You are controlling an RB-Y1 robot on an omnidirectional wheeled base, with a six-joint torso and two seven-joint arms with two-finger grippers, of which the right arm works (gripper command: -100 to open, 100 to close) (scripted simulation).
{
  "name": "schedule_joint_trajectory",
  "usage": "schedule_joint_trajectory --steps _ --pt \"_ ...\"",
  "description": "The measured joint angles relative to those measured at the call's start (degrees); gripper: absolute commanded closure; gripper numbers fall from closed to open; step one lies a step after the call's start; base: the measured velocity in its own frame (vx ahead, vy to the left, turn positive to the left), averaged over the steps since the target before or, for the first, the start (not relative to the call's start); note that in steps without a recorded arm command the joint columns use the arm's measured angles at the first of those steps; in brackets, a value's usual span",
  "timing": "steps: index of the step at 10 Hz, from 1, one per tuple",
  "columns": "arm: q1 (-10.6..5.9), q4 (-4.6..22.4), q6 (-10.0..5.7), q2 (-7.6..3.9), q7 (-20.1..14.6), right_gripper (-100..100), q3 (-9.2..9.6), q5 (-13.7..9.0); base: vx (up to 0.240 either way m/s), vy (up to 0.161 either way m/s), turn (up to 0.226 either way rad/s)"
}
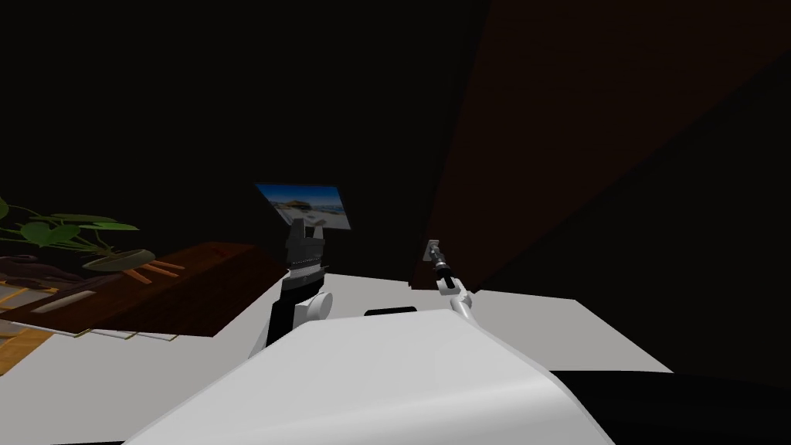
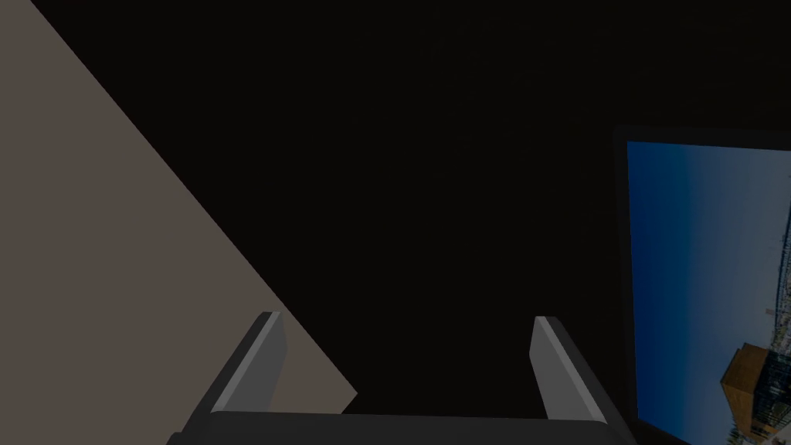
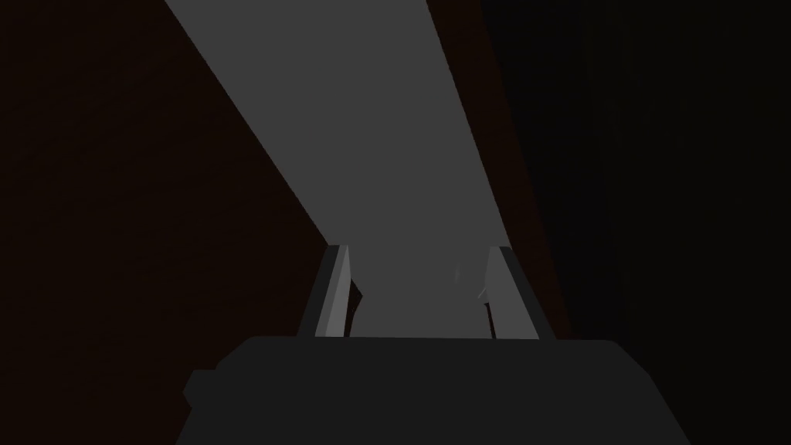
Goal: Pull the door open
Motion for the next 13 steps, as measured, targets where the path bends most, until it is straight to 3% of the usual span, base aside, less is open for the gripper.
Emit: schedule_joint_trajectory --steps 13 --pt "-2.53 4.37 -0.92 -1.62 -18.39 100 2.87 -8.86 -0.046 -0.015 0.040"
